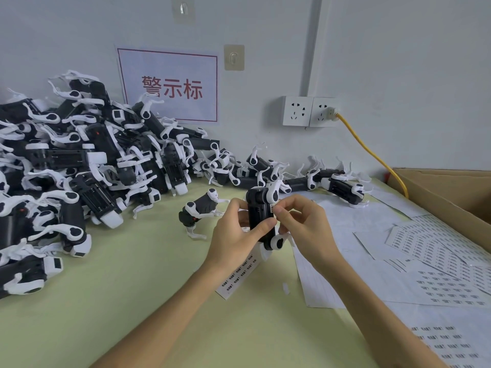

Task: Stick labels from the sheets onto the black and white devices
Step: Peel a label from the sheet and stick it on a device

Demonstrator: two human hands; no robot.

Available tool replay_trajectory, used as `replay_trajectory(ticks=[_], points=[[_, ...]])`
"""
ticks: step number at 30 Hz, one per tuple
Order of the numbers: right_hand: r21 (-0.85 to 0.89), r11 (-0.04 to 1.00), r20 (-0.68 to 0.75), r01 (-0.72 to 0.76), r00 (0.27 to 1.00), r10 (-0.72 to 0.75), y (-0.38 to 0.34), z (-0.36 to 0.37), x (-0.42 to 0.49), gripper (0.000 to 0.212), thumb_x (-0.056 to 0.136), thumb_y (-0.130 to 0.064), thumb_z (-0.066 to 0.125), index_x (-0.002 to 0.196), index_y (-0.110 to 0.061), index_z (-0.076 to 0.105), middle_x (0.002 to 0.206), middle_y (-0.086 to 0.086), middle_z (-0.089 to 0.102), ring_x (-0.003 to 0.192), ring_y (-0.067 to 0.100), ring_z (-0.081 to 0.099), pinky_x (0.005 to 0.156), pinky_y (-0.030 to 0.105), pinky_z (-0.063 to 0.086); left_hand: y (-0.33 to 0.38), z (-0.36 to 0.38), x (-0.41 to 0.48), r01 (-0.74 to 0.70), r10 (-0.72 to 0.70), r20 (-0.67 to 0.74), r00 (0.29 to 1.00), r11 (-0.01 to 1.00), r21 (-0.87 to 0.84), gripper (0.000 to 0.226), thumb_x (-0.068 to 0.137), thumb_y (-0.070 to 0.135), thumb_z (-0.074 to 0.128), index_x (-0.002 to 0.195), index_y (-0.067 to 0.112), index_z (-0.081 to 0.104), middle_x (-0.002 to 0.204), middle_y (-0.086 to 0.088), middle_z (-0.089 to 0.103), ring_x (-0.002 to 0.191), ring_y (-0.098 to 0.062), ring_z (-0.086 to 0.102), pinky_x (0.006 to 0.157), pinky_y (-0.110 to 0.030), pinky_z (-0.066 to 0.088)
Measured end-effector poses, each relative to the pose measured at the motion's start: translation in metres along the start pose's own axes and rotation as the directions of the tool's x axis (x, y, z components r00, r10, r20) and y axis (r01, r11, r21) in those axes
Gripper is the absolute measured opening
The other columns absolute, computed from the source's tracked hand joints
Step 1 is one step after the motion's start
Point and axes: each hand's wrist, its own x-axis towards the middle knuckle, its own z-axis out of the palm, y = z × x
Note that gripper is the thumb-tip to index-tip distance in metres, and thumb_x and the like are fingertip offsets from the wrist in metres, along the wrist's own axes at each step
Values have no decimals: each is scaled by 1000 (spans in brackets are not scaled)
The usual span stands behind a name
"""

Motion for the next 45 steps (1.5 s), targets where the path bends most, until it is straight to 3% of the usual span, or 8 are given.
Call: replay_trajectory(ticks=[13, 25, 35, 39, 41, 43, 45], points=[[-55, 998, -22, -10, 1000, 9, 1, 1, 0, 19, 95, -13, 71, 77, -15, 65, 61, -8, 63, 54, 12, 61, 56, 24, 49, 0, 1, -1, -4, 5, -23, 1000, 998, 67, 49, 73, 54, 78, 104, 24, 56, 94, 18, 75, 97, 2, 69, 90, -33, 56], [-87, 996, -32, 2, 999, -5, -1, 1, -3, 19, 96, -12, 70, 78, -18, 65, 57, -12, 61, 50, 11, 57, 53, 21, 43, -2, 0, 0, -11, 15, -30, 999, 993, 115, 41, 83, 41, 84, 108, 23, 56, 97, 18, 74, 97, 5, 68, 90, -31, 55], [-149, 988, -63, 34, 997, -44, 2, 2, -3, 25, 94, -12, 72, 75, -25, 64, 62, -10, 63, 56, 23, 57, 57, 36, 45, -2, 0, -1, -28, 31, -21, 999, 993, 115, 40, 83, 40, 83, 105, 23, 55, 93, 22, 74, 96, 5, 67, 84, -22, 53], [-147, 987, -77, 59, 994, -71, 1, 2, -3, 20, 93, -11, 73, 76, -20, 68, 66, 6, 67, 65, 34, 62, 62, 46, 51, -2, 0, -1, -50, 52, -19, 998, 993, 105, 38, 85, 38, 83, 103, 22, 54, 94, 20, 74, 95, 4, 68, 80, -17, 51], [-138, 989, -80, 55, 995, -67, 1, 0, -3, 18, 92, -12, 74, 76, -18, 70, 55, 4, 60, 52, 29, 55, 54, 40, 46, -2, 0, -1, -57, 59, -15, 998, 993, 100, 38, 85, 38, 83, 103, 21, 54, 94, 16, 75, 96, 2, 69, 81, -19, 52], [-144, 988, -86, 48, 994, -61, 2, -1, -3, 16, 91, -14, 76, 76, -18, 73, 43, -6, 43, 41, 15, 38, 46, 24, 34, -2, 0, -1, -63, 65, -12, 998, 993, 102, 38, 85, 38, 83, 103, 22, 54, 97, 14, 75, 96, 2, 69, 82, -20, 52], [-142, 989, -106, 40, 993, -56, 3, -3, -2, 14, 89, -16, 78, 76, -19, 76, 42, -10, 29, 41, 9, 24, 45, 17, 22, -2, 0, -1, -65, 66, -9, 998, 992, 104, 38, 84, 39, 83, 103, 24, 54, 97, 15, 75, 97, 2, 69, 83, -20, 52]])
